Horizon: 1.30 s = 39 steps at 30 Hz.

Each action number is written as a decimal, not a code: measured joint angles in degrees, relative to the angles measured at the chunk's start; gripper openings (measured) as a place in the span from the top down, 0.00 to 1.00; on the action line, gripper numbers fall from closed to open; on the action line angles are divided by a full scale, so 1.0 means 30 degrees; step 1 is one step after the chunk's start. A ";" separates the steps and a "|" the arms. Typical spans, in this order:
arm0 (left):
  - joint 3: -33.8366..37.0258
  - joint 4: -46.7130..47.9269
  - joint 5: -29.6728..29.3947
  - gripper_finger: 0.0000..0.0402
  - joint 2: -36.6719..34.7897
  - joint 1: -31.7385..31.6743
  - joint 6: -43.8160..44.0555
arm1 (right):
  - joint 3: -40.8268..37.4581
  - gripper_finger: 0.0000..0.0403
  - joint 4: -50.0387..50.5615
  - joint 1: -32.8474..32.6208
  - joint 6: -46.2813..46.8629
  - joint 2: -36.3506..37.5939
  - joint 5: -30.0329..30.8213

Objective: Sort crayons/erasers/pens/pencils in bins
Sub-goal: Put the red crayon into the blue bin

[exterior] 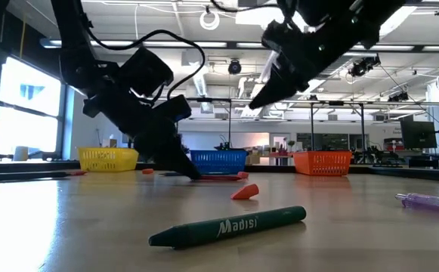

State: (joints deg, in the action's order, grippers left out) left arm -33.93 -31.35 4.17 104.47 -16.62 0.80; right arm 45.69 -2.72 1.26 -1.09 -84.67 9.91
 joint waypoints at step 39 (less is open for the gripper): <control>-0.0073 -0.2348 0.1428 1.00 -0.0102 -0.0034 0.1027 | 0.0510 0.89 -0.1858 0.0874 -0.0458 -0.5315 -0.1790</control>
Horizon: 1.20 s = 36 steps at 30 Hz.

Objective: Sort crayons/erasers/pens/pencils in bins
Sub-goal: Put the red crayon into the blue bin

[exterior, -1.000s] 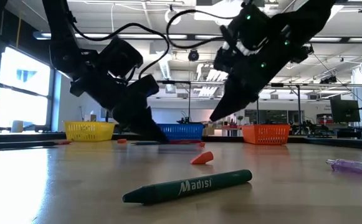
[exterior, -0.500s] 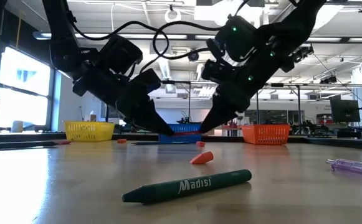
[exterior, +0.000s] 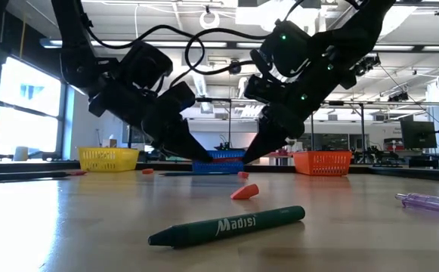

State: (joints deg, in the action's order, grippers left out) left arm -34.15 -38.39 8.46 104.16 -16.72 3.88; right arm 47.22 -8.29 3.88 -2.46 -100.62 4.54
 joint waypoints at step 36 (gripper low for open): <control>0.6609 -0.6600 0.0449 0.67 -0.6594 -0.2175 0.0616 | 0.7265 0.95 0.6616 0.5932 -0.3090 -0.0387 0.1996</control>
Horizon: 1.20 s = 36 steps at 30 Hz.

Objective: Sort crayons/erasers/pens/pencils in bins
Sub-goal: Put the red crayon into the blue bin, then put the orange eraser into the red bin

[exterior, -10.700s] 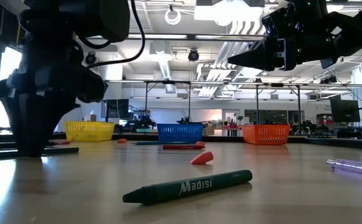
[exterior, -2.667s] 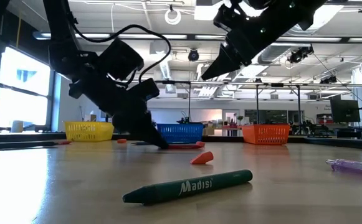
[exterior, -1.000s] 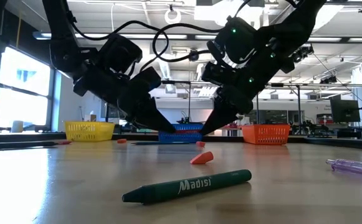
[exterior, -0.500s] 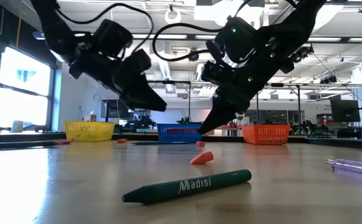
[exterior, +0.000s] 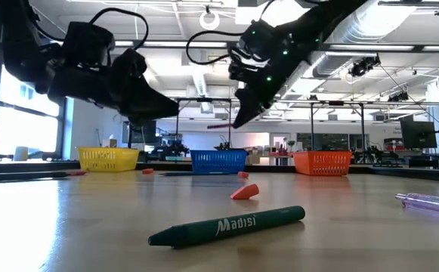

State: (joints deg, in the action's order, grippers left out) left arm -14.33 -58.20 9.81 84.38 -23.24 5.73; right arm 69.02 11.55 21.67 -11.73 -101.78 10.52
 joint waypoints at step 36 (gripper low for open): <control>0.0181 0.0267 -0.1233 0.71 0.0015 0.0021 -0.0866 | 1.0774 0.73 0.8079 0.3897 0.1400 -0.8458 -0.3461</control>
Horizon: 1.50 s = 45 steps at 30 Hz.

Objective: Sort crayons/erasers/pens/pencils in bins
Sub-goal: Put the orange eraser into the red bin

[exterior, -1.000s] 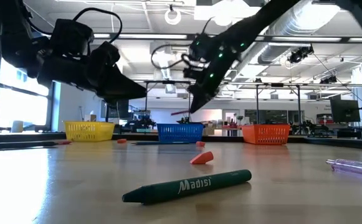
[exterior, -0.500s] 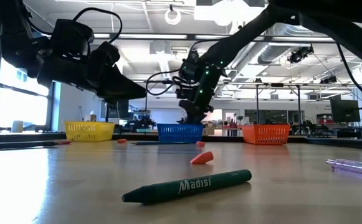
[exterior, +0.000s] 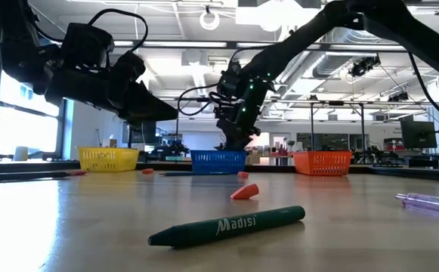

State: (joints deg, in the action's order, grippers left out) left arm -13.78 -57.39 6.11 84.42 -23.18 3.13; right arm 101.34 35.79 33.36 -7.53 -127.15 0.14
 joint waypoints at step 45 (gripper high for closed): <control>-0.0029 -0.0235 -0.0349 0.93 0.0022 0.0292 0.1743 | -2.1339 0.73 -1.9226 -0.8234 0.7794 1.0973 0.5132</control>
State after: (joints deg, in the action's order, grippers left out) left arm -13.87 -58.10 5.06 84.49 -22.31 8.36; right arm 37.32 -21.89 8.66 15.85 -94.23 15.54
